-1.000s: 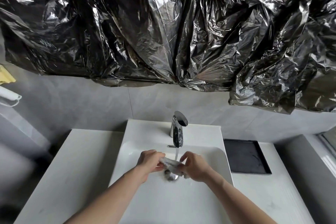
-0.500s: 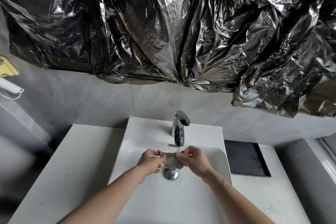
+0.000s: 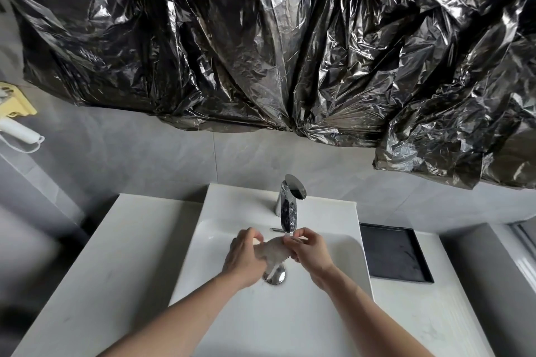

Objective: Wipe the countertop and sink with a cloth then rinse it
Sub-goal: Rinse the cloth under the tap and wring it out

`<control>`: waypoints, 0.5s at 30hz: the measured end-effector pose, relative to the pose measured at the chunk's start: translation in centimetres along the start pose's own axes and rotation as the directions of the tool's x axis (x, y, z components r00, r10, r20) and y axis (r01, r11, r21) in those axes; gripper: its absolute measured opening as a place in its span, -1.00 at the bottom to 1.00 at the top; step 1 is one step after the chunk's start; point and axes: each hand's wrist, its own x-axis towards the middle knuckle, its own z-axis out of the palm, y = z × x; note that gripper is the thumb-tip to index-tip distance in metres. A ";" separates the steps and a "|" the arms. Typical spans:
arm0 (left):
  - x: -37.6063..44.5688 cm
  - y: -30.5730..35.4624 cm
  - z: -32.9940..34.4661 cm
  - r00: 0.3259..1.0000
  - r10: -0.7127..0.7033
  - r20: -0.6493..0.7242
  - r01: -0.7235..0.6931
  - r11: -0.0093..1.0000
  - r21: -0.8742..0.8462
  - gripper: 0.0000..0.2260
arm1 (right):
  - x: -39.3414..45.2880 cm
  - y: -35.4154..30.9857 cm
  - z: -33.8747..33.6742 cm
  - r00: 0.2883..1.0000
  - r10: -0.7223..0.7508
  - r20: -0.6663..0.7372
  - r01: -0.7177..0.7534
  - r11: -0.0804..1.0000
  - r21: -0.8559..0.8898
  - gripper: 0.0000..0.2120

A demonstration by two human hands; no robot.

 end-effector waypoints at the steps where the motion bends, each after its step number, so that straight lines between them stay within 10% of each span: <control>1: 0.0 0.2 0.3 0.997 0.039 0.069 -0.039 0.999 -0.009 -0.59 | -0.1 -0.1 0.1 0.999 0.026 0.019 -0.026 0.999 0.032 -0.76; 9: 0.3 2.6 1.0 0.981 0.136 -0.137 -0.120 0.985 0.120 -0.78 | -1.1 -0.9 -1.9 0.991 -0.073 -0.113 0.072 0.997 -0.018 -0.73; 15: 0.6 4.1 1.9 0.989 0.143 -0.041 -0.126 0.951 0.282 -0.79 | -2.5 -0.8 -2.6 0.979 -0.110 -0.174 0.115 0.993 0.023 -0.74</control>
